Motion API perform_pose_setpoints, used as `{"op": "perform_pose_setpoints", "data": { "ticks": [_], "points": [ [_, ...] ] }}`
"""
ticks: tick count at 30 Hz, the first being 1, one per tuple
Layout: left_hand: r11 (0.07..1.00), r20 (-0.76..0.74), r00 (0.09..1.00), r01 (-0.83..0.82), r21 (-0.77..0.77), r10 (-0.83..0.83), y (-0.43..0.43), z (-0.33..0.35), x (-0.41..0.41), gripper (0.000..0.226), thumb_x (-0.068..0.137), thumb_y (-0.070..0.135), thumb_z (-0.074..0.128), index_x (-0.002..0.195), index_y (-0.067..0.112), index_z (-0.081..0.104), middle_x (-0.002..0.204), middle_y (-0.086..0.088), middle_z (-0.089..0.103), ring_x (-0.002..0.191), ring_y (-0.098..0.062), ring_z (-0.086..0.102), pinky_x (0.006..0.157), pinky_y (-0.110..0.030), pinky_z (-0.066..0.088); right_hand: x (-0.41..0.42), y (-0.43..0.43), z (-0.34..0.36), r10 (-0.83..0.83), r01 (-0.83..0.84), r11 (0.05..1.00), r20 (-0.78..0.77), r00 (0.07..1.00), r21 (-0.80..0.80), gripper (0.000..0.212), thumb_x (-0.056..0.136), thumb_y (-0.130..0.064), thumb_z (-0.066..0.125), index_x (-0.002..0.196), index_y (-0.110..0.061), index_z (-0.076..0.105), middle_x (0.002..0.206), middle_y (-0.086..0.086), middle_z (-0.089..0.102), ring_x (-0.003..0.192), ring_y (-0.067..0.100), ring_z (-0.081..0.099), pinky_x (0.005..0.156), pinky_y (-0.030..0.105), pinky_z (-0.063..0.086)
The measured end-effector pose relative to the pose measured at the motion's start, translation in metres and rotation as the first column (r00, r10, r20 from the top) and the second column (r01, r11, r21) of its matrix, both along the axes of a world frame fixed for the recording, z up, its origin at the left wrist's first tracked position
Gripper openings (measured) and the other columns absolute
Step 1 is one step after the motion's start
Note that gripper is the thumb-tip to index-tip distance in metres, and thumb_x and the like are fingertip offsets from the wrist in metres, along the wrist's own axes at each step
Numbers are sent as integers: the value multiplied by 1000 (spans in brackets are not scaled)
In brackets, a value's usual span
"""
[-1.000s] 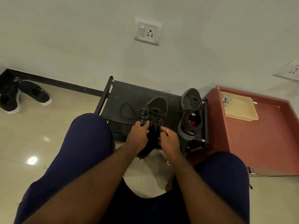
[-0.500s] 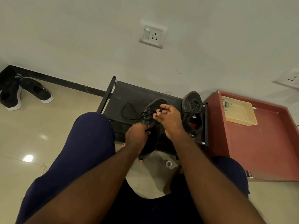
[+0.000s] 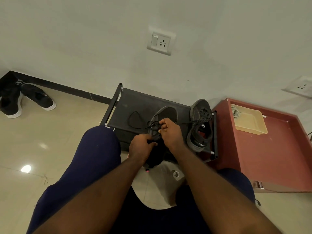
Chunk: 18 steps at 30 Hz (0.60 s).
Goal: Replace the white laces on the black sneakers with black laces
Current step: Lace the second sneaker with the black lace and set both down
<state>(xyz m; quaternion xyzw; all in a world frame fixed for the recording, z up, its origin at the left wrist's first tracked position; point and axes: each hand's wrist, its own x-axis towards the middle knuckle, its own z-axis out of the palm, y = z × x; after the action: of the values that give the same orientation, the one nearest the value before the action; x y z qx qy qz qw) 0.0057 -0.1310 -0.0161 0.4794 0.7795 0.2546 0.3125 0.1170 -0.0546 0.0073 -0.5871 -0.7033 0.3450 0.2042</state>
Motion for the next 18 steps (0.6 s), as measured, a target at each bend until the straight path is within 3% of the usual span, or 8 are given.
{"op": "perform_pose_setpoints", "data": {
  "ticks": [5, 7, 10, 12, 15, 18],
  "points": [
    [1000, -80, 997, 22, 19, -20, 4, 0, 1, 18, 87, 35, 71, 96, 19, 72, 94, -1, 68, 85, -19, 62, 65, -28, 42, -2, 1, 3, 42, -42, 999, 89, 995, -3, 23, 86, 5, 59, 101, -14, 62, 71, -6, 55, 74, 19, 58, 71, 33, 50],
    [999, -77, 997, 27, 27, -25, 5, 1, 0, 19, 87, 34, 71, 99, 19, 72, 97, 0, 67, 87, -19, 62, 68, -30, 47, -5, 2, 3, 109, -112, 994, 189, 976, 3, 23, 88, 2, 55, 103, -15, 61, 75, -2, 59, 76, 22, 58, 69, 33, 45],
    [1000, -65, 998, 24, 4, -23, 4, -3, 0, 20, 87, 34, 71, 101, 20, 70, 100, -1, 67, 89, -18, 62, 75, -35, 53, -9, 2, 5, 125, -170, 984, 443, 888, 63, 26, 89, -9, 56, 110, -23, 62, 99, 4, 66, 97, 27, 57, 79, 34, 35],
    [1000, -69, 997, 24, -6, -25, 2, -2, 1, 22, 87, 35, 71, 103, 21, 68, 102, 0, 66, 90, -17, 61, 74, -34, 52, -10, 4, 10, 156, -198, 980, 518, 841, 26, 27, 90, -13, 54, 112, -27, 63, 108, 5, 66, 109, 29, 54, 84, 37, 34],
    [999, -73, 996, 52, 9, -51, 2, -4, 3, 33, 91, 35, 66, 121, 25, 60, 113, 0, 63, 102, -20, 60, 77, -33, 47, -2, 4, 11, 264, -276, 959, 525, 809, -58, 37, 93, -12, 51, 125, -27, 63, 120, 5, 68, 117, 30, 55, 97, 41, 40],
    [989, -69, 989, 136, 52, -132, 6, -7, 3, 53, 96, 33, 57, 146, 28, 41, 126, -5, 56, 114, -24, 53, 90, -41, 49, 12, -14, 5, 222, -217, 975, 349, 911, -55, 48, 93, -8, 53, 139, -23, 55, 134, 9, 62, 125, 31, 55, 106, 45, 44]
  ]
}}
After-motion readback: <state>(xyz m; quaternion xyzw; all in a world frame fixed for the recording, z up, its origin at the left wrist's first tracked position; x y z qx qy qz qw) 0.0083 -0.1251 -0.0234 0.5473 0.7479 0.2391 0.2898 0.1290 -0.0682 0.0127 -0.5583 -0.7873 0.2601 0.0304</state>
